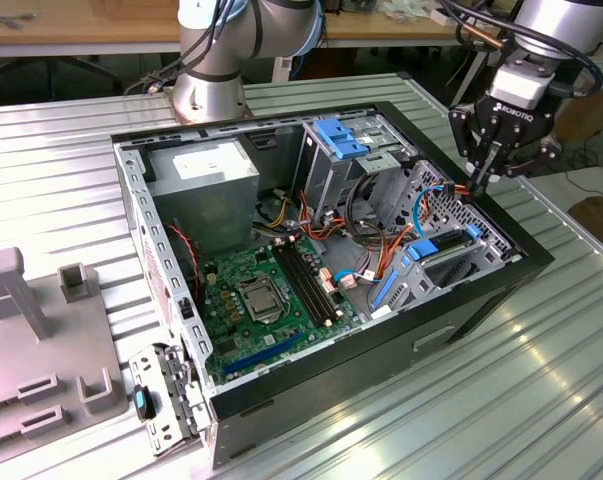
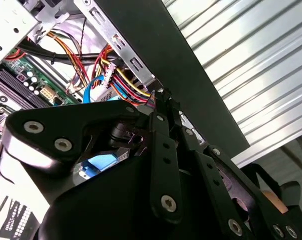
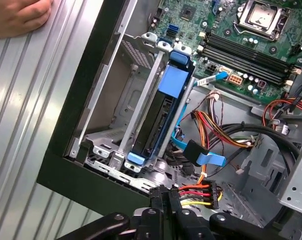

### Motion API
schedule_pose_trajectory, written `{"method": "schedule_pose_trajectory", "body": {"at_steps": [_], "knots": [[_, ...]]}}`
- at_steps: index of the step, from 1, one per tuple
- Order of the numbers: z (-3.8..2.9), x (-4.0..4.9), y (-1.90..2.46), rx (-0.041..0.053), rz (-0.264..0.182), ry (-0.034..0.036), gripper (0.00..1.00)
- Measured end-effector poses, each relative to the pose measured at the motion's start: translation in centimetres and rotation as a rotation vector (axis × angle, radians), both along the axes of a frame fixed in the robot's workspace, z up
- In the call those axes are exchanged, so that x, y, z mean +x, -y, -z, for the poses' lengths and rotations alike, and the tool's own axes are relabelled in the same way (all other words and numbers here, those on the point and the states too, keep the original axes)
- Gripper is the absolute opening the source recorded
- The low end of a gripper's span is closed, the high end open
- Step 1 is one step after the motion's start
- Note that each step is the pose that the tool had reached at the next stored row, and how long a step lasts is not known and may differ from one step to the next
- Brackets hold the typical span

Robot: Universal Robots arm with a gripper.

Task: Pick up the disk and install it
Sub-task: 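Insert the first disk wire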

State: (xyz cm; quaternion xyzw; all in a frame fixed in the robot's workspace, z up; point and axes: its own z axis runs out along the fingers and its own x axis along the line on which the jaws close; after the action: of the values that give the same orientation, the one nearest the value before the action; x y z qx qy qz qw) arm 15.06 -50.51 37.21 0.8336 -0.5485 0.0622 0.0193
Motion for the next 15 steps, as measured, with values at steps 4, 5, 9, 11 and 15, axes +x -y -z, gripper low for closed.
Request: {"method": "schedule_pose_trajectory", "body": {"at_steps": [4,5,9,11,15], "knots": [[0.00,-0.28,0.67,0.0000,0.001,0.0000,0.16],[0.00,-0.44,0.73,0.0000,0.002,-0.0001,0.16],[0.02,-0.69,0.76,0.0001,0.014,0.0000,0.16],[0.06,-0.72,0.76,0.0000,0.045,0.0000,0.16],[0.11,-0.72,0.76,0.0000,0.101,-0.0001,0.16]]}}
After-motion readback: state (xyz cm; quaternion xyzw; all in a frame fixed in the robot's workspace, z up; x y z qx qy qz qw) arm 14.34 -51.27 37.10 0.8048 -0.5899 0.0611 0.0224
